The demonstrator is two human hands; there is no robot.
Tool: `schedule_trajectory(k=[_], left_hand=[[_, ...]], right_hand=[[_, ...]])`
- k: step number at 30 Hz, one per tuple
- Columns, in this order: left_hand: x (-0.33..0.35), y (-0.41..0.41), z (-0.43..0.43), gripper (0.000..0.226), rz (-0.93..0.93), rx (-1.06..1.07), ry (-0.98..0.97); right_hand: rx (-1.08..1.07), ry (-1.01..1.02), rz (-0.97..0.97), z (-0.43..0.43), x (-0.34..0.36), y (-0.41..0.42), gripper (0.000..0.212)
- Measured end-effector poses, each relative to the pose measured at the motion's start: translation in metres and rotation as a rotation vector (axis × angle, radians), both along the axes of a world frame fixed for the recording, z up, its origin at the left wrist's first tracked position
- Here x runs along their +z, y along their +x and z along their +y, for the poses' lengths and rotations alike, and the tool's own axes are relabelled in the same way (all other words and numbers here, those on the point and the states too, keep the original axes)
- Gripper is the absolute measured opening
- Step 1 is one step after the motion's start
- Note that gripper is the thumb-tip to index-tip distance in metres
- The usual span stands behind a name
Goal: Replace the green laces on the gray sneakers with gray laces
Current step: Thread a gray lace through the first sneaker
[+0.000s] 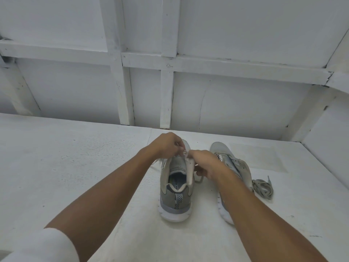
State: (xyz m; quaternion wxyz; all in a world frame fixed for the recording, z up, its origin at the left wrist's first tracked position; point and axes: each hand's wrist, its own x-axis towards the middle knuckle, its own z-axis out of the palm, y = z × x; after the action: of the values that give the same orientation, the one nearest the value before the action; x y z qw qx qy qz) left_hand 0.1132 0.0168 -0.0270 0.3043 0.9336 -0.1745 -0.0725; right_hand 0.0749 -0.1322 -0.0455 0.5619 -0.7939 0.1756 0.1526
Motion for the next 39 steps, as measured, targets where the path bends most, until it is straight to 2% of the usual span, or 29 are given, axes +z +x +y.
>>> schedule_trajectory(k=[6,12,17,33,39], left_hand=[[-0.011,-0.003,-0.009,0.017,-0.009,0.053,0.01],[-0.012,-0.002,-0.012,0.014,0.017,0.104,-0.018],[-0.012,-0.003,-0.014,0.003,0.027,0.117,-0.014],[-0.011,-0.006,-0.017,0.014,0.042,0.098,0.001],[-0.011,-0.006,-0.02,0.012,0.021,0.104,0.02]], right_hand=[[-0.205,0.315,0.061,-0.002,-0.01,-0.009,0.009],[-0.306,0.452,0.045,-0.003,-0.018,-0.011,0.012],[-0.32,0.489,0.035,-0.004,-0.022,-0.01,0.013],[-0.356,0.499,0.031,-0.004,-0.022,-0.009,0.014],[-0.35,0.488,0.038,-0.004,-0.023,-0.009,0.014]])
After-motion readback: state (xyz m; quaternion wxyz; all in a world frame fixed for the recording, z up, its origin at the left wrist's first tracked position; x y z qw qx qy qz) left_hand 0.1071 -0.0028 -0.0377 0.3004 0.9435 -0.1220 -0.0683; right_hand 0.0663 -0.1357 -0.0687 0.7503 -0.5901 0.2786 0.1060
